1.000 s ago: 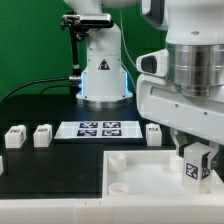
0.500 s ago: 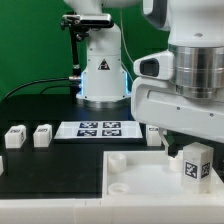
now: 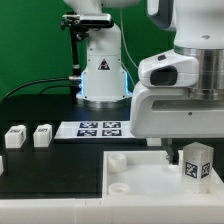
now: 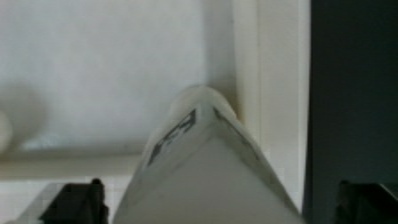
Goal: Assemble one leg
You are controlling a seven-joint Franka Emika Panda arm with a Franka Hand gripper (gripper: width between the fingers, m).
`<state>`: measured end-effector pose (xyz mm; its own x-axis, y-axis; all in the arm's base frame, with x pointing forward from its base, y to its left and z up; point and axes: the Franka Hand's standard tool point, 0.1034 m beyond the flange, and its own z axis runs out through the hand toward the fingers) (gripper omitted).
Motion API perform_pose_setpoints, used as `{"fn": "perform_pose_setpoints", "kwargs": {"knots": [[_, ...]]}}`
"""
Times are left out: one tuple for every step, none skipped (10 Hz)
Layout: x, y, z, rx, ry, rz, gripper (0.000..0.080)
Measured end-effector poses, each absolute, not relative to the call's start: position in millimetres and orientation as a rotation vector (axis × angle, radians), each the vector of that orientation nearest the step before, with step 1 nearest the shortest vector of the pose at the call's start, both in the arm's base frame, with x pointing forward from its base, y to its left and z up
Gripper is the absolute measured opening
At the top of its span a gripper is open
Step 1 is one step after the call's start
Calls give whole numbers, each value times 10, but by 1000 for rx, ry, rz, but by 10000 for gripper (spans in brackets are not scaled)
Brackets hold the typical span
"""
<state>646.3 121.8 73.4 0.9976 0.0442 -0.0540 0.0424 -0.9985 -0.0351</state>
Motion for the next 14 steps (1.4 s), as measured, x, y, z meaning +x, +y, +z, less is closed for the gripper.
{"fn": "perform_pose_setpoints", "kwargs": {"knots": [[6465, 1225, 740, -3098, -219, 75, 649], [6470, 1218, 745, -3080, -447, 66, 649], [6472, 1213, 745, -3058, -573, 64, 649], [6472, 1212, 745, -3042, -647, 63, 649], [6469, 1209, 741, -3035, -678, 63, 649], [6467, 1207, 736, -3036, -675, 64, 647], [6466, 1205, 733, -3036, -675, 65, 647], [6466, 1203, 730, -3036, -674, 66, 490], [6465, 1202, 727, -3036, -674, 66, 306], [6465, 1202, 727, -3036, -674, 67, 306], [6465, 1203, 727, -3038, -663, 67, 291], [6465, 1200, 726, -3045, -629, 67, 291], [6465, 1200, 726, -3045, -628, 67, 291], [6465, 1200, 726, -3049, -610, 67, 291]]}}
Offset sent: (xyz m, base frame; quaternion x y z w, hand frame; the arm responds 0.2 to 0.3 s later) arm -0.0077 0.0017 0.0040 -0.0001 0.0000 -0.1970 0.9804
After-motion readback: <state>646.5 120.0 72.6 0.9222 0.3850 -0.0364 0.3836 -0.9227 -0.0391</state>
